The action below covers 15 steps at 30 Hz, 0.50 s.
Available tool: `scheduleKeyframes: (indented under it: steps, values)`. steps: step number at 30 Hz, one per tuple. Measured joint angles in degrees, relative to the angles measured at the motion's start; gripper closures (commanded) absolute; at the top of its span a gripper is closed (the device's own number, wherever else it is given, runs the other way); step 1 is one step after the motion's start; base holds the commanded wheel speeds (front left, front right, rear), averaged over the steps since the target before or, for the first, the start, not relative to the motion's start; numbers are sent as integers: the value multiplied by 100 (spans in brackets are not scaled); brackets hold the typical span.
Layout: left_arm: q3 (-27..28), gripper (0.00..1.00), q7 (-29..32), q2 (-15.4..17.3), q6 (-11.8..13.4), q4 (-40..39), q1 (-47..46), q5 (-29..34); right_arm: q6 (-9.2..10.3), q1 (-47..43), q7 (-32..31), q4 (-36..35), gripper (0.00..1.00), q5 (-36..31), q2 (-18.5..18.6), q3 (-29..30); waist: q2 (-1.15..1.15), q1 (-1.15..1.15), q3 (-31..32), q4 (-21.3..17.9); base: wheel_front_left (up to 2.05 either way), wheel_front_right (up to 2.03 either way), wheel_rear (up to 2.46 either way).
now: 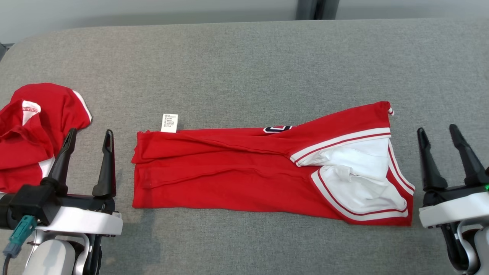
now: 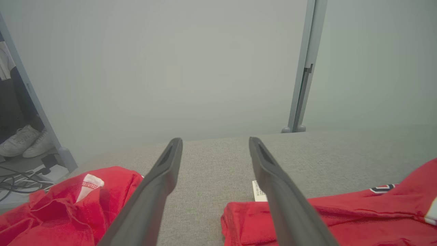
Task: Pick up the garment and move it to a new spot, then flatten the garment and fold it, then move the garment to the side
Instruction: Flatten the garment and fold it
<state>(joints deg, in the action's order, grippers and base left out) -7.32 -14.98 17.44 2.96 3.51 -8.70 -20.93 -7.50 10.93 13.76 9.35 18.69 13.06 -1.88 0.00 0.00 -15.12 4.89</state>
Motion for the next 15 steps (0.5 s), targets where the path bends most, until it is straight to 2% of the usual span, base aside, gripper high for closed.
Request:
scheduleKeyframes:
  steps: [8, 15]
  values:
    - [12, 0, -1, -148, -192, 216, -136, 131, 1, 382, -110, 726, 0, 94, 170, -7, 0, 0, -44, 147, 0, 0, 0]
    - [-67, 0, 0, -332, -342, 366, -354, 235, 1, 719, -365, 1720, 0, 345, 133, -524, 0, 0, -144, 344, 0, 0, 0]
